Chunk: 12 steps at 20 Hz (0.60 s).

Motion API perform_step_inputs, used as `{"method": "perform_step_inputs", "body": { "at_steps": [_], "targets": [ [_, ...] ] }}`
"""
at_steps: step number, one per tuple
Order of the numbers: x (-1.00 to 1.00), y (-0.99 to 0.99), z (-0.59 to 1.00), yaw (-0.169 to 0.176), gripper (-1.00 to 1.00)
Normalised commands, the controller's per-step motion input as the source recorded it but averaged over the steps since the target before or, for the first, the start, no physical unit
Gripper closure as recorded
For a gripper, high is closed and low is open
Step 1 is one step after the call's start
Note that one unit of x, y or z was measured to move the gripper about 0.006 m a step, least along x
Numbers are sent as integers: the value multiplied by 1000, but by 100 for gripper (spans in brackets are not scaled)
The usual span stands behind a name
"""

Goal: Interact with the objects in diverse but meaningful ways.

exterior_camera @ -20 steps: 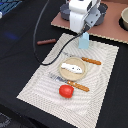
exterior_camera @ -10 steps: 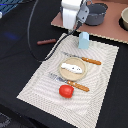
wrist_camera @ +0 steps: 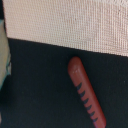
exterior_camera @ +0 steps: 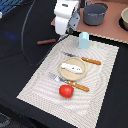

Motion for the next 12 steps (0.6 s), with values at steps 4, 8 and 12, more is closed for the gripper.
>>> {"method": "perform_step_inputs", "body": {
  "at_steps": [4, 8, 12],
  "targets": [
    [-519, -254, -522, 169, -100],
    [-589, -120, -318, 154, -100],
    [-657, -11, -7, 101, -100]
  ]
}}
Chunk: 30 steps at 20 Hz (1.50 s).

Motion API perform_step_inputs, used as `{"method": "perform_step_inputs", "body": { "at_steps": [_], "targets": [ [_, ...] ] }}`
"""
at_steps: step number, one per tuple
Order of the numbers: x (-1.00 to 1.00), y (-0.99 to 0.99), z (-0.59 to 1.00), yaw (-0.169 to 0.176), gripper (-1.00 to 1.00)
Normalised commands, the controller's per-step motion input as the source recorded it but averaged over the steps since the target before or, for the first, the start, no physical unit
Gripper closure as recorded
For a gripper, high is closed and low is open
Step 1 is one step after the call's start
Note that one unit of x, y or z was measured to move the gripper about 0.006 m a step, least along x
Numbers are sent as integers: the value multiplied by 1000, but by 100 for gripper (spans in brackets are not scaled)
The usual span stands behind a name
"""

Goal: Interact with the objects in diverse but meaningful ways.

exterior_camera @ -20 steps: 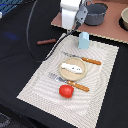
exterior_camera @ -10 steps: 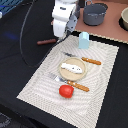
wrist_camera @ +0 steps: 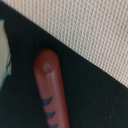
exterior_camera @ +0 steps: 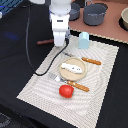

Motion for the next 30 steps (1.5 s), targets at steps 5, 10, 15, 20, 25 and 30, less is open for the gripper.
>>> {"method": "perform_step_inputs", "body": {
  "at_steps": [5, 10, 15, 20, 25, 30],
  "targets": [
    [-726, 42, 168, 58, -100],
    [-705, 13, 118, 49, -100],
    [-501, -65, -85, 45, -100],
    [-265, -157, -276, 59, -100],
    [-273, -217, -422, 61, -100],
    [-316, -199, -415, 66, 100]
  ]
}}
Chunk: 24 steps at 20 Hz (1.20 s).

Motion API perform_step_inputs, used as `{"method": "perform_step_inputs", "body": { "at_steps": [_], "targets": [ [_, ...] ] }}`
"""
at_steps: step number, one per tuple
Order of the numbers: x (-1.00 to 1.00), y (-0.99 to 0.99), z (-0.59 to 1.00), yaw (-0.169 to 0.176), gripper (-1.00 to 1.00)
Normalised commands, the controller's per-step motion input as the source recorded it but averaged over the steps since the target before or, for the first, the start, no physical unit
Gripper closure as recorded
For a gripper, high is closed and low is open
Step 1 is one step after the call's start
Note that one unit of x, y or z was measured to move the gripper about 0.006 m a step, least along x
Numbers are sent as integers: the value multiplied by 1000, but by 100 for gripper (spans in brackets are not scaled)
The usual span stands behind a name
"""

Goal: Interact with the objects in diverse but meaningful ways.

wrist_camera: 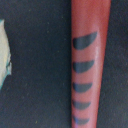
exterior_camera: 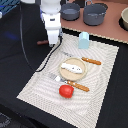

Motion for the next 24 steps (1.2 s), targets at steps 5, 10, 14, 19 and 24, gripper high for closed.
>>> {"method": "perform_step_inputs", "body": {
  "at_steps": [5, 10, 14, 19, 24],
  "targets": [
    [-346, -187, -377, 74, 100],
    [-326, -139, -331, 80, 100],
    [-434, 32, 43, 88, 100],
    [-563, 297, 650, 74, 100],
    [214, -254, 913, 59, 100]
  ]
}}
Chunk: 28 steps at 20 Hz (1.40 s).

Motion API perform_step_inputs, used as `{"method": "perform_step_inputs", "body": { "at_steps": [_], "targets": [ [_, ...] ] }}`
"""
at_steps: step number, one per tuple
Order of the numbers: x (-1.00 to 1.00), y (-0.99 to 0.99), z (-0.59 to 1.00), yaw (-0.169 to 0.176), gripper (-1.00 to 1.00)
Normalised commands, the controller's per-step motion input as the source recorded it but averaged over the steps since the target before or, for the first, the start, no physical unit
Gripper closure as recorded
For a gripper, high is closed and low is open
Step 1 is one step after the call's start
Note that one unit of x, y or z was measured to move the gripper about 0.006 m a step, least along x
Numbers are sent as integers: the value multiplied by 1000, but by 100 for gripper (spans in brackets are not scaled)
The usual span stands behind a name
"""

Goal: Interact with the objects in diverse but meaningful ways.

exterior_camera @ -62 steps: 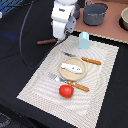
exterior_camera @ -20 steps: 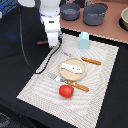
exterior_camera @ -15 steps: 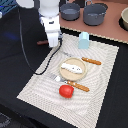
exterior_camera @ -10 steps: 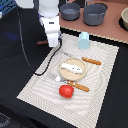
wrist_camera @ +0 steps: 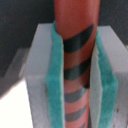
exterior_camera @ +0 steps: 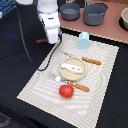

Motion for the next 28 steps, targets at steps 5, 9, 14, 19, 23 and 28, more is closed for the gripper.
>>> {"method": "perform_step_inputs", "body": {
  "at_steps": [5, 9, 14, 19, 23, 28],
  "targets": [
    [500, -651, 621, 13, 100],
    [509, -756, 608, -15, 100],
    [526, -718, 597, -21, 100],
    [555, -663, 481, -31, 100],
    [646, -432, 225, -119, 100],
    [470, -178, 284, -238, 100]
  ]
}}
